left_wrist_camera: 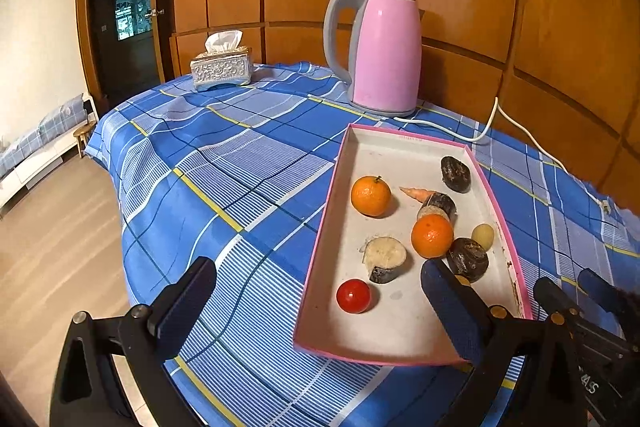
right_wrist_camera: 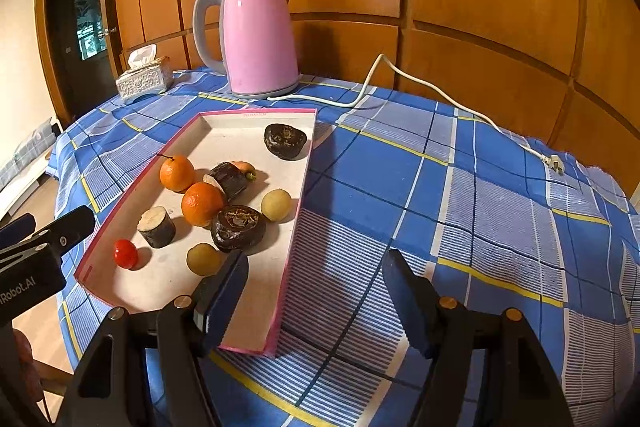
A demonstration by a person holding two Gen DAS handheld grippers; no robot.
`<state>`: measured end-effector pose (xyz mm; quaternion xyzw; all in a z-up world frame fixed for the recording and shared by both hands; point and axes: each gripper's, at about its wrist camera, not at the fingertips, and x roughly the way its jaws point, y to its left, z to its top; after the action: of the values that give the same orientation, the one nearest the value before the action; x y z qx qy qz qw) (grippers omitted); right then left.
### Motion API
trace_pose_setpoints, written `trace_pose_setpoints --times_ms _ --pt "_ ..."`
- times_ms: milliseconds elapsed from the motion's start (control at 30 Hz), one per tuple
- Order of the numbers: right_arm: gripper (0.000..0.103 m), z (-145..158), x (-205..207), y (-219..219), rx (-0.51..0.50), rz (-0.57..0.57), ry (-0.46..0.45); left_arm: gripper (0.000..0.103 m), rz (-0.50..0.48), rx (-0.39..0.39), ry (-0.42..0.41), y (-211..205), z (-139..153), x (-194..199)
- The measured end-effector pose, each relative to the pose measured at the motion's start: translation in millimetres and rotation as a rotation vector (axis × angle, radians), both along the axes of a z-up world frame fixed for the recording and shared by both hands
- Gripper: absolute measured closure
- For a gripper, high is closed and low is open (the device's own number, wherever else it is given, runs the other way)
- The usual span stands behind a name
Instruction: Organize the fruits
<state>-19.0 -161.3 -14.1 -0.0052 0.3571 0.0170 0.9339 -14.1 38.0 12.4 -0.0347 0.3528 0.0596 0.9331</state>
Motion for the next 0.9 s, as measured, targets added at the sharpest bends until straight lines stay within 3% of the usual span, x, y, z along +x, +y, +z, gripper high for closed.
trace_pose_setpoints --times_ms 900 --pt "0.032 0.6 -0.5 3.1 -0.014 0.004 -0.004 0.001 -0.006 0.009 -0.012 1.1 0.0 -1.7"
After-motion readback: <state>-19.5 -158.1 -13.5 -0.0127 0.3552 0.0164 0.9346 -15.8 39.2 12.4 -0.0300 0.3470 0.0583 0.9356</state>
